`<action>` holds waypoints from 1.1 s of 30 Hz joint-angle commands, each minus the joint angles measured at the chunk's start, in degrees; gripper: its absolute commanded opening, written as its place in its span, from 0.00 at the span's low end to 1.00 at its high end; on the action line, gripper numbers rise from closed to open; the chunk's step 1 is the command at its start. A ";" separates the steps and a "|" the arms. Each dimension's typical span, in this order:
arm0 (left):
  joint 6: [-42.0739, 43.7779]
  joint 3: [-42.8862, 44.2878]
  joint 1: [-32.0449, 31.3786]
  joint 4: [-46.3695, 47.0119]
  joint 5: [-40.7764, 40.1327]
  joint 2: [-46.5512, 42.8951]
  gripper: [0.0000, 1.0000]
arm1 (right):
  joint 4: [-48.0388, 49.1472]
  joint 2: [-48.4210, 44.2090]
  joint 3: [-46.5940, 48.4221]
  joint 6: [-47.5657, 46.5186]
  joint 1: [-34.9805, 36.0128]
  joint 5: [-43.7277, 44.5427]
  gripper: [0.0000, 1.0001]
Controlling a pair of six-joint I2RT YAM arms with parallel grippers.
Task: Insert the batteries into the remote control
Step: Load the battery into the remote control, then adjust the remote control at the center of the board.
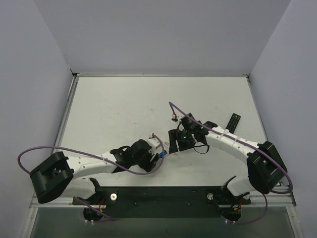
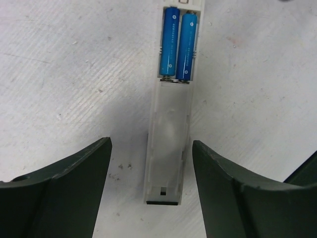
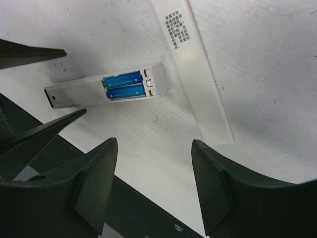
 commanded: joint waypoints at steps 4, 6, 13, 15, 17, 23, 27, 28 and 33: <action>-6.81 1.25 0.41 -4.17 -7.04 -9.80 0.80 | 3.00 5.02 0.03 -2.66 0.41 -6.90 0.60; -9.27 1.07 0.58 -6.28 -7.48 -11.30 0.82 | 3.71 6.43 0.91 -2.66 0.50 -7.35 0.61; -15.78 3.00 0.58 -13.38 -3.62 -12.09 0.86 | 5.55 10.66 2.84 -2.49 0.59 -7.00 0.63; -19.02 4.23 0.50 -15.85 -2.91 -13.40 0.87 | 5.55 10.83 3.37 -2.66 0.59 -6.82 0.63; -22.19 4.93 0.58 -20.25 -2.73 -14.46 0.89 | 5.55 11.10 3.89 -2.84 0.50 -6.56 0.64; -26.68 2.83 0.50 -19.29 2.98 -16.31 0.88 | 6.08 12.77 5.22 -2.93 0.59 -7.17 0.63; -26.07 1.86 2.07 -16.84 8.67 -14.56 0.84 | 6.69 13.65 5.74 -2.84 0.59 -7.18 0.63; -25.98 1.77 2.17 -16.05 9.22 -14.03 0.82 | 6.70 13.82 5.83 -2.93 0.67 -7.26 0.63; -25.19 1.68 3.57 -14.11 13.52 -9.37 0.75 | 7.05 14.44 5.83 -2.93 0.59 -7.09 0.63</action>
